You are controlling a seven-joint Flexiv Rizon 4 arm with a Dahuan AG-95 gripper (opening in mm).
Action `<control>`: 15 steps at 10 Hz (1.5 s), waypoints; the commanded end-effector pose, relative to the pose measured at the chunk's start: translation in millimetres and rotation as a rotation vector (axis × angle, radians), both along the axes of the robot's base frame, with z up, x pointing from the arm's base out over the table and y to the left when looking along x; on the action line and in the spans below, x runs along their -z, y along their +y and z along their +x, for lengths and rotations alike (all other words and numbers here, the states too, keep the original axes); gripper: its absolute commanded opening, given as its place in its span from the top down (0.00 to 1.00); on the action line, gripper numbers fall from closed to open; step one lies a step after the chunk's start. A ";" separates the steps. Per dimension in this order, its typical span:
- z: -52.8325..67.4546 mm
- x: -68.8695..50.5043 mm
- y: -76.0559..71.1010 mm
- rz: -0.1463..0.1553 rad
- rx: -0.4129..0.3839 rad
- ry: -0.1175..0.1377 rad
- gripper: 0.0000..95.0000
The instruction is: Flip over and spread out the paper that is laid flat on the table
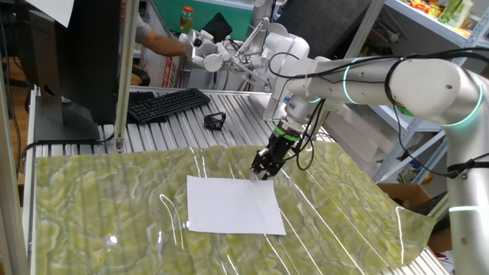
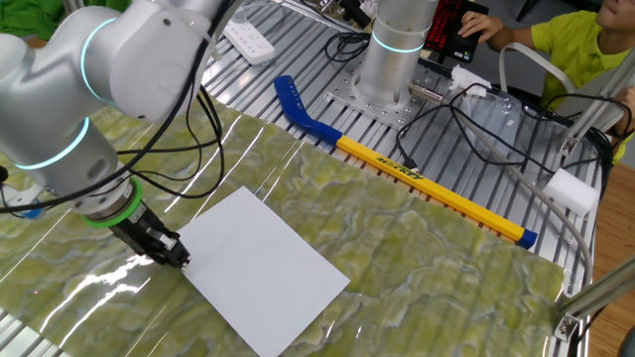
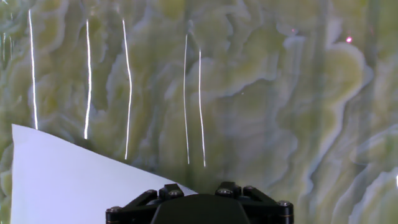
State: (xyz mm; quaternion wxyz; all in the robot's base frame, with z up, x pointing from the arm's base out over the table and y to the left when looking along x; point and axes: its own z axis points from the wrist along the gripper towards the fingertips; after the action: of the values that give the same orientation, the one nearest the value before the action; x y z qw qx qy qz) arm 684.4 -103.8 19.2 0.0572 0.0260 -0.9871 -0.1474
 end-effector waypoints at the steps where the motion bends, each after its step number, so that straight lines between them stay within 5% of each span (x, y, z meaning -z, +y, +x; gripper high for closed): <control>1: -2.4 -2.7 1.0 -0.001 0.001 0.000 0.80; 3: -4.1 -4.2 2.1 0.000 0.000 -0.001 0.80; 4: -4.5 -4.5 2.4 0.001 -0.001 -0.002 1.00; 11: -4.7 -6.5 2.7 0.003 0.015 0.000 1.00; 15: -3.2 -29.8 4.1 -0.020 0.022 0.000 1.00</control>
State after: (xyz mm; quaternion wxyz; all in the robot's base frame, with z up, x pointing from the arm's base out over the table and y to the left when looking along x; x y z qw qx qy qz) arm 683.6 -99.5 51.0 0.0594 0.0150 -0.9881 -0.1411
